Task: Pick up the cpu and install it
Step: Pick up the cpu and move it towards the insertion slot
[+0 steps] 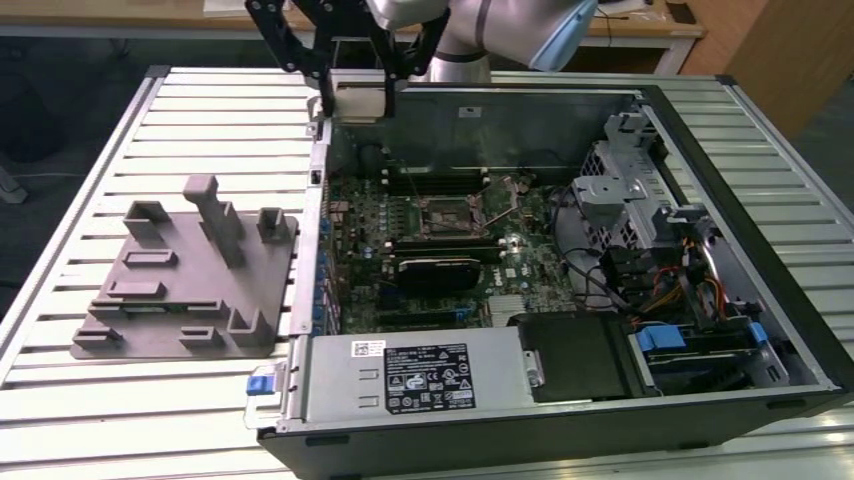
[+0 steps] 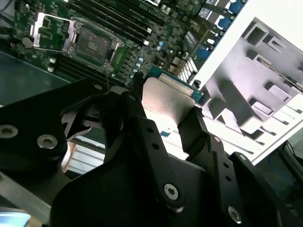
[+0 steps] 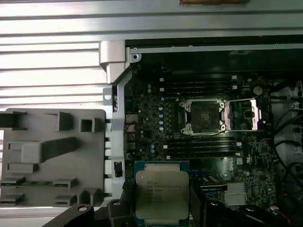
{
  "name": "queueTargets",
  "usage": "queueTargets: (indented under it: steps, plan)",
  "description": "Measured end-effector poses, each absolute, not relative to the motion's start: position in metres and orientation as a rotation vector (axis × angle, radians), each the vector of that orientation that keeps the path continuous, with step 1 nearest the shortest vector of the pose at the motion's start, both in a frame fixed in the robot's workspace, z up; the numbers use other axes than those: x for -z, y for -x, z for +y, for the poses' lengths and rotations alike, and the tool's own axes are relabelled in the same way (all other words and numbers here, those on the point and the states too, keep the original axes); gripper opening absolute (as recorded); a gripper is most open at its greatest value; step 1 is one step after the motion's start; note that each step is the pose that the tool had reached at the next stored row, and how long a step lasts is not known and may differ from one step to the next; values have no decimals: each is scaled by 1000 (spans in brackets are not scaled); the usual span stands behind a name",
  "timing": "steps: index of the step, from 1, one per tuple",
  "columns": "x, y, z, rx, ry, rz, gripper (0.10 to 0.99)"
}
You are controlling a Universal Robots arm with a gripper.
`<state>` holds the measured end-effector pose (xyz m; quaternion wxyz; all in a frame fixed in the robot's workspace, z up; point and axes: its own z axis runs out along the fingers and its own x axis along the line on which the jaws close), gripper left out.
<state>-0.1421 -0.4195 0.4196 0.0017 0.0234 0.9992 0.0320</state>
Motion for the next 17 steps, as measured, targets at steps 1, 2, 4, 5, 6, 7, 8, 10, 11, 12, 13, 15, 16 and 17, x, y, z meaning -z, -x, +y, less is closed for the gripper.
queueTargets:
  steps: [1,2,4,5,6,7,8,10,11,12,13,15,16,17]
  plan:
    - [-420,139,-419,-100,-73,3136,545]
    - [-420,136,-419,-100,-73,3136,545]
    - [-420,130,-419,-100,-74,3136,545]
    - [-420,128,-419,-100,-74,3136,545]
    - [-420,125,-419,-100,-73,3136,545]
    - [-420,122,-419,-100,-73,3136,545]
    - [-420,119,-419,-100,-73,3136,545]
    - [-420,113,-419,-100,-74,3136,545]
    - [-420,110,-419,-100,-73,3136,545]
    - [-420,107,-419,-100,-73,3136,545]
    - [-420,104,-419,-100,-73,3136,545]
    - [-419,99,-419,-100,-74,3136,545]
    - [-419,97,-419,-101,-74,3137,545]
    - [-417,95,-419,-100,-74,3138,545]
